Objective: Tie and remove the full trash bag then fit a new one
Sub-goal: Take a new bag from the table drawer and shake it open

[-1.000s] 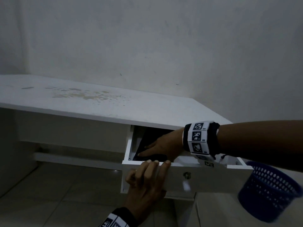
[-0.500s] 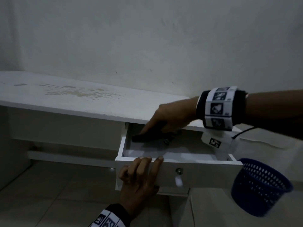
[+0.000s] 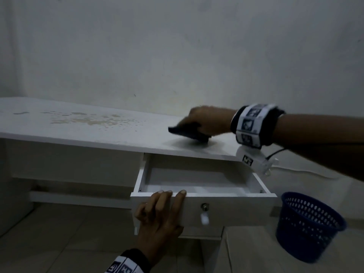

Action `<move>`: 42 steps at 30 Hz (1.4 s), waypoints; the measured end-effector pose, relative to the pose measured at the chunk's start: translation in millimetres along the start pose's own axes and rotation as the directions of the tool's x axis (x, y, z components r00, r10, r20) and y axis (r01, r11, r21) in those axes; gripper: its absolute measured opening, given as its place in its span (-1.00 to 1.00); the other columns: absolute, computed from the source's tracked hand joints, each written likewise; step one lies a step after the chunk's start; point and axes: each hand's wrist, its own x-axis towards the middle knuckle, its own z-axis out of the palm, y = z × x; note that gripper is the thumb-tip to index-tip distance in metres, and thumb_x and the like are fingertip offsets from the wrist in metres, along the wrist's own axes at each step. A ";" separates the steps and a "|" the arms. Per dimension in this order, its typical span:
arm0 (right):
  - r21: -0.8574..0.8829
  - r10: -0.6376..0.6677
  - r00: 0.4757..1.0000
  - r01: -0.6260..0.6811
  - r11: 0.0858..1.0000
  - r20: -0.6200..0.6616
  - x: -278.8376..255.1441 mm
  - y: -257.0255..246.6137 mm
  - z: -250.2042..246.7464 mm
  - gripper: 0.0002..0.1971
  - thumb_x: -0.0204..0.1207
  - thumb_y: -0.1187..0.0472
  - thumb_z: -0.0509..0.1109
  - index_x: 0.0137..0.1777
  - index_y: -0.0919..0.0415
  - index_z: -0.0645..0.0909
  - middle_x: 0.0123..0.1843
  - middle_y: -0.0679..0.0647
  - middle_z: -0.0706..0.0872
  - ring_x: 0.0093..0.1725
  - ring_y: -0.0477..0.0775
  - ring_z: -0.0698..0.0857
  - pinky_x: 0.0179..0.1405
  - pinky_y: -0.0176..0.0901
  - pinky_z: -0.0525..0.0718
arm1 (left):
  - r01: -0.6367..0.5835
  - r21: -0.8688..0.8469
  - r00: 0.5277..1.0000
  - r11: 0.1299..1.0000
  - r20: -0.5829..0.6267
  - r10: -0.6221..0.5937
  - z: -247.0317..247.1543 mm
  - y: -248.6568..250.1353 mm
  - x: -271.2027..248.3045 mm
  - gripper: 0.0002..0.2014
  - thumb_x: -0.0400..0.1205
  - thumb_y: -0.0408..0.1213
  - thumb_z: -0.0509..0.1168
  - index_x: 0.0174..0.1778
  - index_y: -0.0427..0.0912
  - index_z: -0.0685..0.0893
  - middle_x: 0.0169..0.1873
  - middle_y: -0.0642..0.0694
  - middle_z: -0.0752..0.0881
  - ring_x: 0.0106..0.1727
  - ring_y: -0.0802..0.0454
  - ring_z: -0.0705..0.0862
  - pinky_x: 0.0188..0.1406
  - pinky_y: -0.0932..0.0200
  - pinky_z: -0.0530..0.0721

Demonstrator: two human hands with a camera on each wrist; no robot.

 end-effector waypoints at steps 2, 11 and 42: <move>0.004 0.035 0.991 -0.036 0.999 0.128 2.3 -3.2 29.9 -0.49 0.63 0.20 0.17 0.58 -0.10 0.41 0.31 0.08 0.69 0.28 0.21 0.66 0.30 0.13 0.61 | 0.000 -0.006 1.000 1.000 0.019 0.000 0.0 -0.8 -0.6 0.13 0.02 -0.02 0.59 0.56 0.03 0.24 0.29 -0.14 0.37 0.36 -0.20 0.37 0.14 -0.10 0.33; 0.027 0.015 0.933 -0.005 1.000 -0.359 -41.1 -34.7 34.4 -0.40 0.58 0.06 0.21 0.63 0.13 0.30 0.40 0.11 0.60 0.30 0.14 0.55 0.16 0.03 0.59 | -0.006 -0.006 1.000 1.000 0.023 0.006 -5.2 -7.0 9.3 0.20 0.05 0.08 0.62 0.60 0.00 0.16 0.37 -0.20 0.34 0.44 -0.24 0.32 0.29 -0.18 0.30; 0.195 0.218 0.741 -0.120 0.973 -0.635 -7.0 -18.6 199.2 -0.77 0.30 0.18 0.61 -0.09 0.12 0.66 -0.25 0.08 0.77 -0.30 0.19 0.78 -0.42 -0.13 0.72 | -0.291 0.043 0.946 0.956 0.165 0.280 45.7 -85.2 101.8 -0.10 0.29 -0.54 0.53 0.59 -0.11 0.41 0.48 -0.22 0.49 0.43 -0.29 0.52 0.22 -0.06 0.64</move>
